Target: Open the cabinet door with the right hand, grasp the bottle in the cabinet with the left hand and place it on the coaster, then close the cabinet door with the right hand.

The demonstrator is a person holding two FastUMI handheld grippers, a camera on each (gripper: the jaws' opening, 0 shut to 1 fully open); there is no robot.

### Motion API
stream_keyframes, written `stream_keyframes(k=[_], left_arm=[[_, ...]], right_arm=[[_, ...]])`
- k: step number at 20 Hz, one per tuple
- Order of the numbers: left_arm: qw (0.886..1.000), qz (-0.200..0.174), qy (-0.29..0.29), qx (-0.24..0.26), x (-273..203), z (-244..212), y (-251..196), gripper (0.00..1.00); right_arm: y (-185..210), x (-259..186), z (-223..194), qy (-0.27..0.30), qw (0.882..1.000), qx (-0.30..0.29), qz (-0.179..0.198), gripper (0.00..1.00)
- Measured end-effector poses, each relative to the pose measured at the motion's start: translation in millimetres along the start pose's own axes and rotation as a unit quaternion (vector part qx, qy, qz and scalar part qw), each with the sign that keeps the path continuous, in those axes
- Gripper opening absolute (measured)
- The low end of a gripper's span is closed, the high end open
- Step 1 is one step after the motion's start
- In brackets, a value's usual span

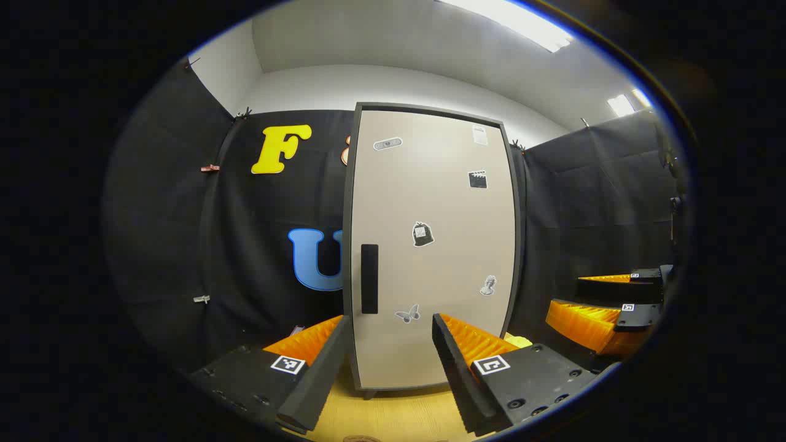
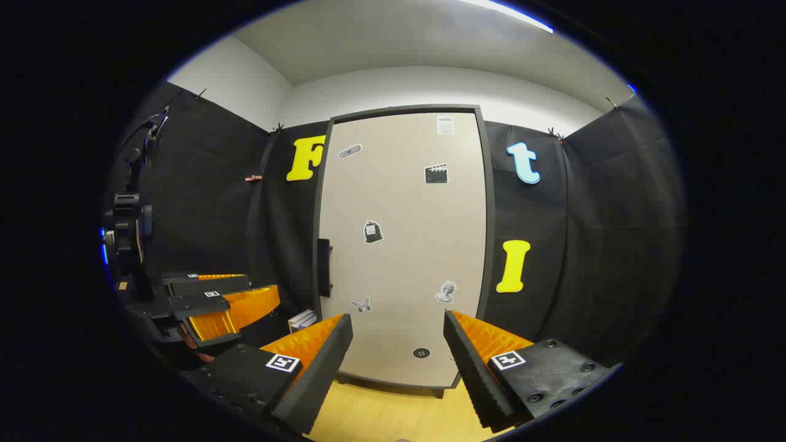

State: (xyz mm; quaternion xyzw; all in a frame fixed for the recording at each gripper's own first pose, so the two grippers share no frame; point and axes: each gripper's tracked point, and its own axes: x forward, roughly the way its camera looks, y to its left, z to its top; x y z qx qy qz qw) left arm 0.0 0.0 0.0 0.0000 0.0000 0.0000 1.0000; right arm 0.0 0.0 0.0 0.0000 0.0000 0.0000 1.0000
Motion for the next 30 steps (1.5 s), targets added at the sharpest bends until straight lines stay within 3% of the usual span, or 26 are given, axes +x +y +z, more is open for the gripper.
stream_keyframes(k=[6,11,23,30], left_arm=[[0.999,-0.037,0.004,0.015,-0.6,1.1,42.4,0.84],[0.998,-0.053,0.013,0.014,0.1,-7.8,56.6,0.84],[1.000,-0.025,0.012,-0.009,8.9,-11.2,56.9,0.84],[1.000,0.001,0.013,0.001,2.0,-11.1,92.2,0.84]], right_arm=[[40.1,0.9,-1.4,-0.004,0.999,-0.009,-0.050,0.97],[60.7,4.5,-9.2,0.006,0.999,-0.013,-0.052,0.96],[48.6,19.1,-18.4,0.024,0.999,-0.008,-0.031,0.96],[82.2,45.5,-16.8,0.011,1.000,-0.017,-0.009,0.96]])
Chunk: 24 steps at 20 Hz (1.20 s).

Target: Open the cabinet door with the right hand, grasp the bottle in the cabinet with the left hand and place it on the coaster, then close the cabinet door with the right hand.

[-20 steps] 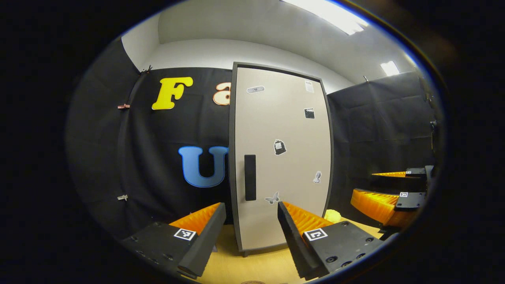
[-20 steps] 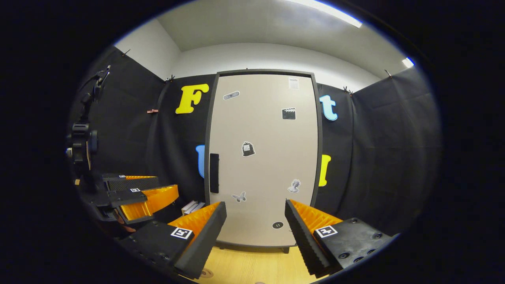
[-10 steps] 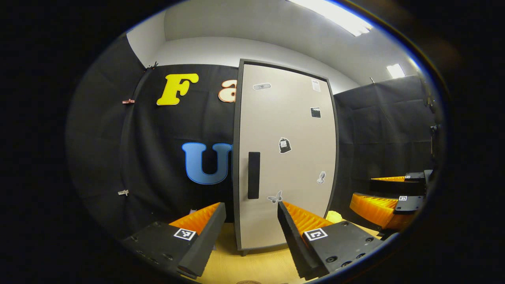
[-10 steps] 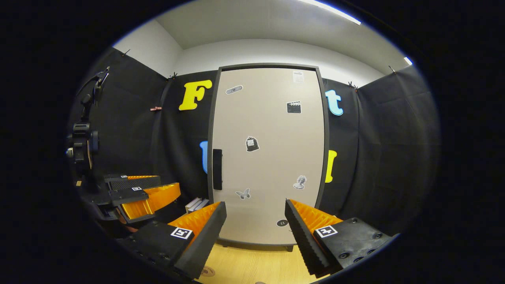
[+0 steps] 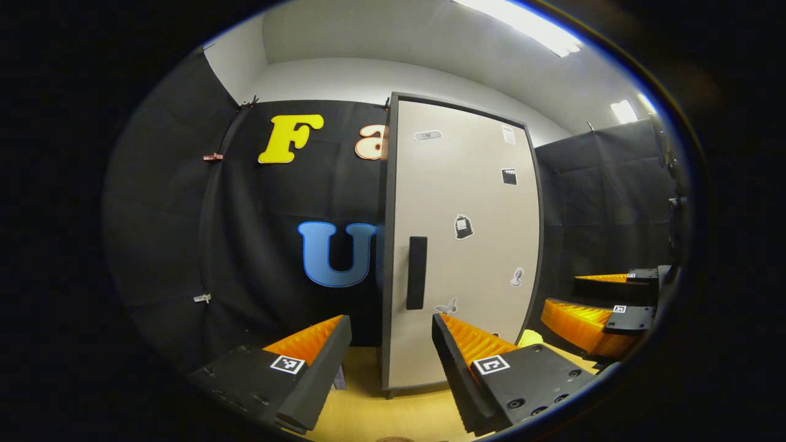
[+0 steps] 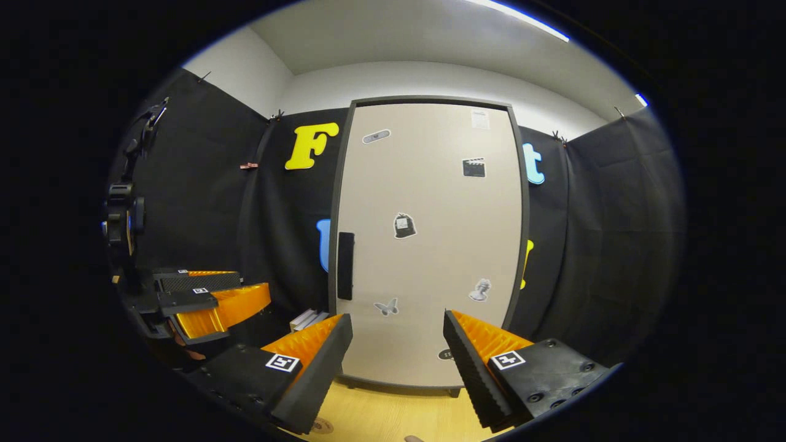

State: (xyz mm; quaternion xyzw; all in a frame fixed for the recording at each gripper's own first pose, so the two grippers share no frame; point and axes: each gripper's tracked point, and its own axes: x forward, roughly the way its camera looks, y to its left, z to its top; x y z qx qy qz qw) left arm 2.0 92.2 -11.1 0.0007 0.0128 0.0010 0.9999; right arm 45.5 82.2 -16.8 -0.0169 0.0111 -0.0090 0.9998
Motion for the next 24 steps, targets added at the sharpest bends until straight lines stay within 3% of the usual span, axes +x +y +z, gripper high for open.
stream_keyframes(k=[6,12,24], left_arm=[[0.999,0.030,-0.004,0.023,-11.4,1.2,54.7,0.84],[1.000,0.025,0.004,0.015,-6.5,-9.3,87.1,0.84],[1.000,0.019,0.023,-0.001,0.5,-30.2,123.6,0.84]], right_arm=[[45.6,41.0,1.2,-0.009,1.000,0.007,0.016,0.96],[75.1,83.9,0.5,-0.022,1.000,0.008,0.007,0.96],[76.5,195.0,-22.7,-0.024,0.999,0.010,-0.047,0.95]])
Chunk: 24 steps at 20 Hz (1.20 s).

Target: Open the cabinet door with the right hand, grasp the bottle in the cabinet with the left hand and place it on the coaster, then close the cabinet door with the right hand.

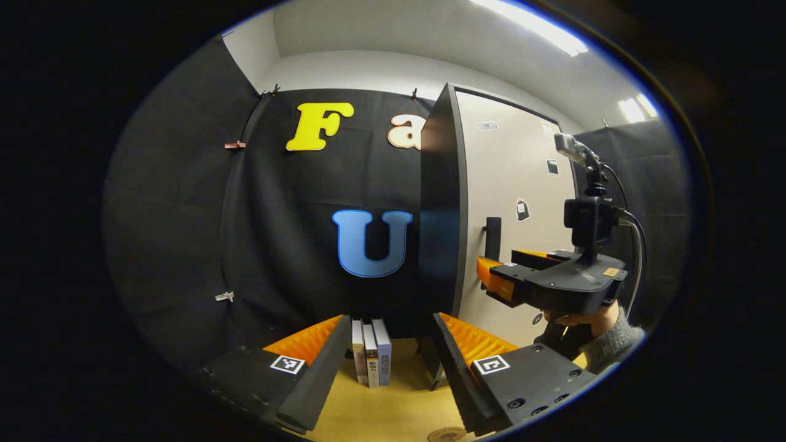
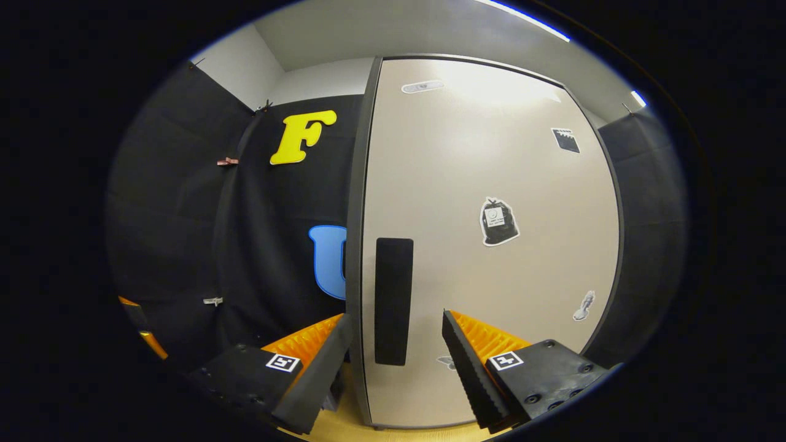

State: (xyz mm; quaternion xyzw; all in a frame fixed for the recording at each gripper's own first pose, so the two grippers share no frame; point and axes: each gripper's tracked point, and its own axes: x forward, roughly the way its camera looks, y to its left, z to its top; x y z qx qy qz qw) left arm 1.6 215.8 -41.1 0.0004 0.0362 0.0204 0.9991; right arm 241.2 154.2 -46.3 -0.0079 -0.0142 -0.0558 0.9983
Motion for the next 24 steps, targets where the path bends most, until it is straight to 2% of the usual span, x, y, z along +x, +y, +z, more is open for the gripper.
stream_keyframes(k=[2,6,7,8,9,10,11,14,15,19,24], left_arm=[[1.000,0.004,0.003,0.002,0.8,-2.5,6.4,0.84],[1.000,0.011,0.013,-0.005,-0.1,-9.7,15.7,0.84],[1.000,0.012,0.015,-0.007,-1.3,-10.2,17.2,0.84],[1.000,0.014,0.015,-0.008,-2.1,-11.7,19.3,0.84],[1.000,0.015,0.015,-0.009,-2.5,-11.0,21.8,0.84],[1.000,0.016,0.015,-0.010,-3.4,-11.4,22.3,0.84],[1.000,0.016,0.014,-0.010,-4.5,-10.0,23.0,0.84],[1.000,0.014,0.009,-0.010,-8.2,-5.1,22.3,0.84],[1.000,0.012,0.008,-0.010,-9.2,-5.2,22.7,0.84],[1.000,0.003,0.001,-0.009,-22.6,-1.8,17.2,0.84],[1.000,-0.027,-0.003,-0.007,-37.2,1.6,-4.2,0.84]], right_arm=[[-0.3,12.1,-2.7,-0.002,1.000,-0.003,-0.011,0.93],[-0.6,25.0,-4.8,-0.005,1.000,0.003,-0.028,0.81],[-5.4,25.9,-6.6,-0.004,0.999,0.001,-0.042,0.75],[-0.3,28.0,-5.8,-0.006,0.999,0.003,-0.036,0.68],[3.6,28.4,-8.7,-0.003,1.000,-0.001,-0.029,0.55],[1.9,33.3,-12.0,-0.005,0.999,-0.005,-0.039,0.57],[1.3,23.0,-6.7,-0.003,0.999,-0.014,-0.039,0.35],[1.9,19.8,-8.3,0.007,0.999,-0.003,-0.031,0.29],[1.6,19.1,-8.4,0.012,1.000,0.001,-0.026,0.21],[4.5,-8.0,-4.6,0.022,1.000,0.002,-0.005,0.21],[-9.5,-59.7,0.0,0.031,1.000,0.006,-0.002,0.21]])
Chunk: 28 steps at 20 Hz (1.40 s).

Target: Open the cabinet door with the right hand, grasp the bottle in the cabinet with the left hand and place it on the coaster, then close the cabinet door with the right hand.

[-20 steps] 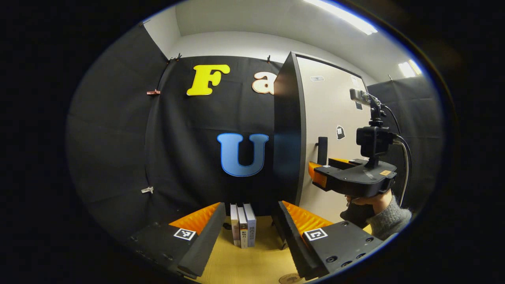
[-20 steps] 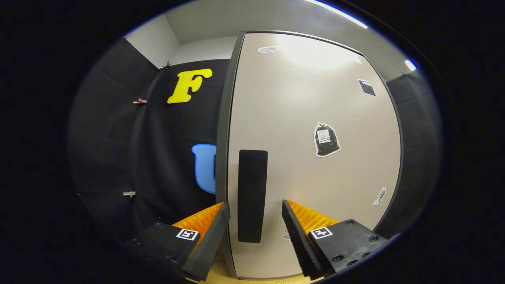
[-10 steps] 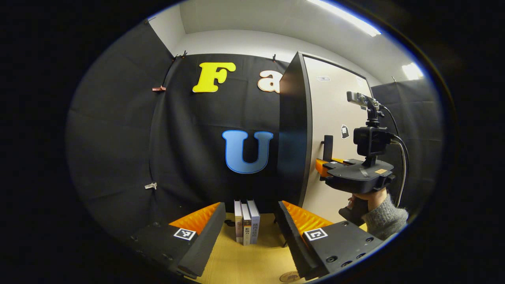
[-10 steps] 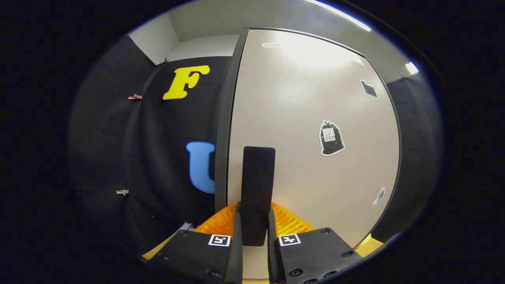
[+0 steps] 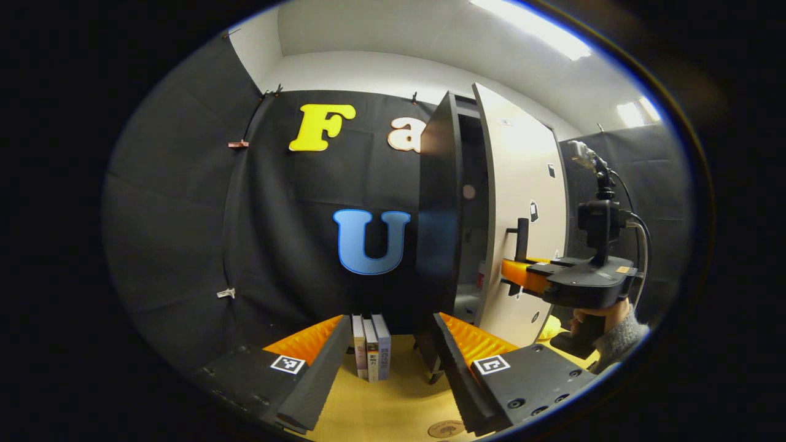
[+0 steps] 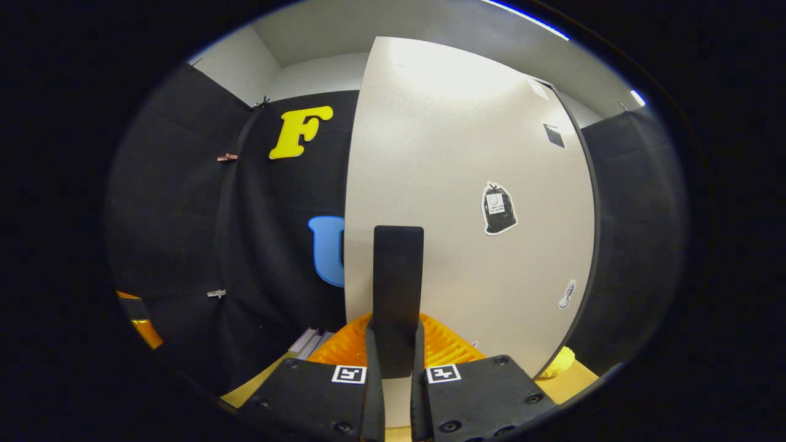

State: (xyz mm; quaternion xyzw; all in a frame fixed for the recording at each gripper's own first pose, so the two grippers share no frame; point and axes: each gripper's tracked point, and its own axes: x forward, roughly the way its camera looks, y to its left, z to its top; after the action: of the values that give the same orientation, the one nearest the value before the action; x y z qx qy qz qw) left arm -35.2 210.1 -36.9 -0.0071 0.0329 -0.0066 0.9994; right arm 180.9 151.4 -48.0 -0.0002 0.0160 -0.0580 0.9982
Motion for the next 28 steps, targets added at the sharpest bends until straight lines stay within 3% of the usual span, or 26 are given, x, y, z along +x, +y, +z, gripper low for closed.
stream_keyframes(k=[5,11,22,28], left_arm=[[0.999,-0.041,0.008,-0.004,-4.8,-5.7,-25.2,0.84],[0.995,-0.096,0.006,-0.001,-11.2,-1.9,-63.8,0.84],[0.980,-0.199,0.025,-0.012,-4.6,-13.0,-144.4,0.84],[0.977,-0.211,0.019,-0.014,18.9,-6.1,-189.5,0.84]], right_arm=[[-22.0,-46.1,2.7,0.005,1.000,-0.007,-0.012,0.21],[-53.6,-89.4,6.0,0.003,0.998,-0.016,-0.053,0.20],[-128.1,-145.4,10.4,0.004,0.993,-0.008,-0.121,0.19],[-171.6,-163.7,5.9,0.010,0.992,0.005,-0.129,0.19]])
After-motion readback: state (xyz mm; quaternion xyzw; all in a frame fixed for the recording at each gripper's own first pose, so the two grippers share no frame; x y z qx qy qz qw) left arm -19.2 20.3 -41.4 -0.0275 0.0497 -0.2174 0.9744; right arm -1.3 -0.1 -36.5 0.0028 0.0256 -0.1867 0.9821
